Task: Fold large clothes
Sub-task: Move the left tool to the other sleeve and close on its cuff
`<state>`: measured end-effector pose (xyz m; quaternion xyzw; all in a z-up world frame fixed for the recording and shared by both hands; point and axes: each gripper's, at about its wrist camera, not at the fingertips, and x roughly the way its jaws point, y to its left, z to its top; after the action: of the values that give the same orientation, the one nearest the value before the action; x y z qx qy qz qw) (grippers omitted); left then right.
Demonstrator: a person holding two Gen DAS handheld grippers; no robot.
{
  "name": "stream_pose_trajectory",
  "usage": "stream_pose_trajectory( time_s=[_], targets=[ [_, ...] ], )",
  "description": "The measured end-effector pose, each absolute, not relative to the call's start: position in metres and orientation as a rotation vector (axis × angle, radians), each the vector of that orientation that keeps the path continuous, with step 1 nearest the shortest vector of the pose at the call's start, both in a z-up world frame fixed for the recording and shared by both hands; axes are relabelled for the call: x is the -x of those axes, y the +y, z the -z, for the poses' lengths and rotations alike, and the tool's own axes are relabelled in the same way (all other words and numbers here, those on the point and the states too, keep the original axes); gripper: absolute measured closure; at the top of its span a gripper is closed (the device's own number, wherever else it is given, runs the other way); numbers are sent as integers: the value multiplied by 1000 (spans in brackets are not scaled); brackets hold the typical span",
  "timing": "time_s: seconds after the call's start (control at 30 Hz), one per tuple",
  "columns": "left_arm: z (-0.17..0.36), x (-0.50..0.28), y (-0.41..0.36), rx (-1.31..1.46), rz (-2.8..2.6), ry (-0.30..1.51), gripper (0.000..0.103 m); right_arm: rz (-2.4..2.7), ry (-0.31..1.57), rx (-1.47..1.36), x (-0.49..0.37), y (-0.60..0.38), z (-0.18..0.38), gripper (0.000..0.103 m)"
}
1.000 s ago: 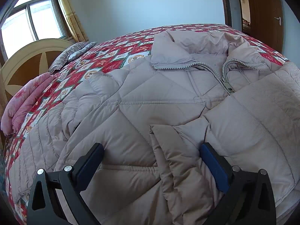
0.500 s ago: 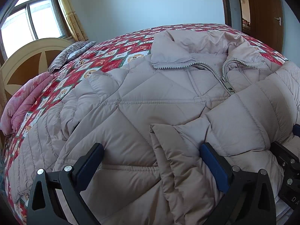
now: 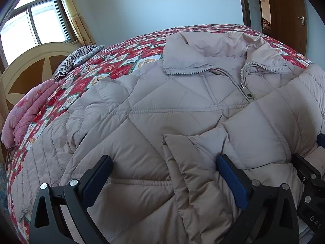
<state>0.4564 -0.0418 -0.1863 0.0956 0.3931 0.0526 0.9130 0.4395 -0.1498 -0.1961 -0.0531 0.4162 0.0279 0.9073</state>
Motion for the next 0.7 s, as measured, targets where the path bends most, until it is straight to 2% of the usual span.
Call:
stream_pose_trajectory(
  time_s=[0.17,0.33,0.7],
  targets=[
    [173,-453,-30,-169,-108,824,1,-57,858,108,-440,-149,197,28],
    [147,-425,0,-185,-149,758,1,-57,855,107,-440,-150,197,28],
    [133,-366,192,-149,-513,748,1,-52,844,112,-438,-150,195,28]
  ],
)
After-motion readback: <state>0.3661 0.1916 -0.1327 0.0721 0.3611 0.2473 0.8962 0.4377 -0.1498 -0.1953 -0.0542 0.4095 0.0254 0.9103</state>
